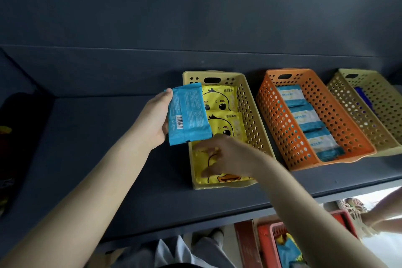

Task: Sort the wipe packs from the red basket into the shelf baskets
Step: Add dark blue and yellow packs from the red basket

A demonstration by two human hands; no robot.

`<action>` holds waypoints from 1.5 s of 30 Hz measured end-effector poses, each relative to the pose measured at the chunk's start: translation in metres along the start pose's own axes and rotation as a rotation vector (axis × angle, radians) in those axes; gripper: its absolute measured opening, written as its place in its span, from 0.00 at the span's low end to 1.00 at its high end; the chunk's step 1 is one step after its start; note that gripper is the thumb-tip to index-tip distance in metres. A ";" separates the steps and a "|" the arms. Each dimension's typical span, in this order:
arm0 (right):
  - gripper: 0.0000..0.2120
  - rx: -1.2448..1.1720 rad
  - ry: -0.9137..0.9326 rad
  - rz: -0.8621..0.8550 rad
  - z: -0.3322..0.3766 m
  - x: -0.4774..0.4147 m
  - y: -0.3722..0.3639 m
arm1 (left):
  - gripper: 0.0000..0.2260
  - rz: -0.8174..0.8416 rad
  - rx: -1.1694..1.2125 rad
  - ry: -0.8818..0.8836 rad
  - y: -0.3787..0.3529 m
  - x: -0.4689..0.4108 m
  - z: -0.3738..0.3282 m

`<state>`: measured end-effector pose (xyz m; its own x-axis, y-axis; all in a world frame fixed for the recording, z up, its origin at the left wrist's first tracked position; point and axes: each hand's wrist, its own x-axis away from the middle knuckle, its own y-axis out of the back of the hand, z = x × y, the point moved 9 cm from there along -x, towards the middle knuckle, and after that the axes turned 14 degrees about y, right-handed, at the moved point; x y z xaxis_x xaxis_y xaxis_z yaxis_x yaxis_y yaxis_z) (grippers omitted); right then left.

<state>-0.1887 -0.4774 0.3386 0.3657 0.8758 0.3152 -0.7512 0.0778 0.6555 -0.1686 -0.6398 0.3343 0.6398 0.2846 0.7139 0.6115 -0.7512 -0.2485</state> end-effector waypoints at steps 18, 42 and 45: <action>0.24 -1.099 -0.133 -0.579 -0.014 0.090 0.108 | 0.09 0.444 -0.309 -0.470 -0.137 0.074 -0.040; 0.43 -1.159 0.036 -1.014 -0.231 0.155 0.236 | 0.28 -0.168 -0.709 -0.344 -0.288 -0.035 0.041; 0.39 -1.097 -0.047 -1.000 -0.233 0.121 0.222 | 0.25 -0.166 -0.644 -0.309 -0.281 -0.042 0.043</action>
<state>-0.4396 -0.2434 0.3624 0.9688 0.2300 0.0924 -0.2059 0.9542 -0.2169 -0.3475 -0.4149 0.3465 0.7225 0.5090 0.4679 0.3780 -0.8575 0.3490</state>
